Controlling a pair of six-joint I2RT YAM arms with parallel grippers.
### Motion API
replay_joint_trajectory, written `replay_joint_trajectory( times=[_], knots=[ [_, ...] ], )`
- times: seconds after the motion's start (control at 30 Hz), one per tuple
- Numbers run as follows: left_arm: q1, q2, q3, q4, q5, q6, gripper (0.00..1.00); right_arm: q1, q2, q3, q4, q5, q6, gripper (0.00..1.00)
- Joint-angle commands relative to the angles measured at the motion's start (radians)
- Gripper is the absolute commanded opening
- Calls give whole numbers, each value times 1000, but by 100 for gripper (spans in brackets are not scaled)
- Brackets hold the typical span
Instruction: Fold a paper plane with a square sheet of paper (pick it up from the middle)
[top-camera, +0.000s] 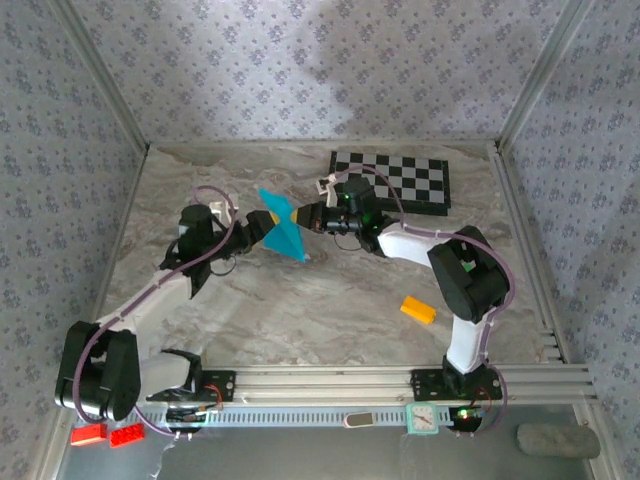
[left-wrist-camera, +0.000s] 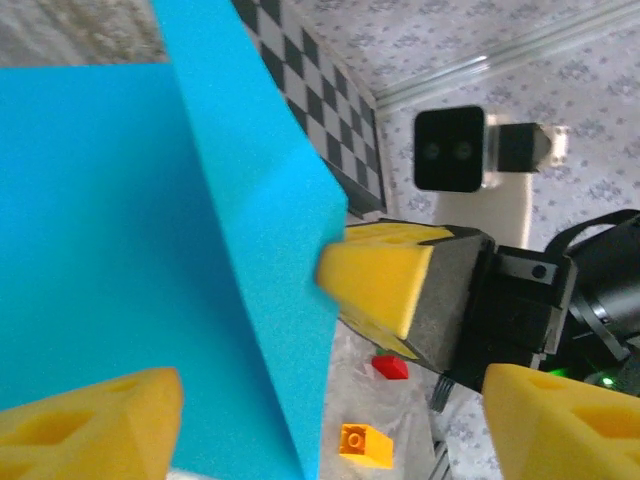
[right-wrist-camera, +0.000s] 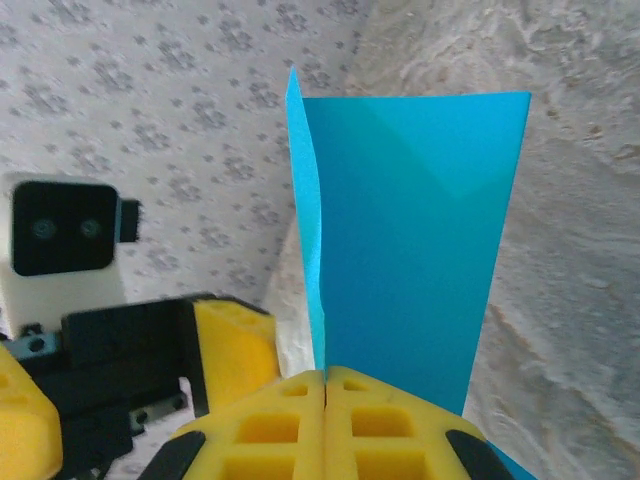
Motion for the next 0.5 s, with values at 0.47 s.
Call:
replay_joint_trajectory(
  times=[0.47],
  knots=[
    [-66, 25, -25, 176, -65, -120, 62, 24, -54, -53, 308, -11, 287, 6]
  ],
)
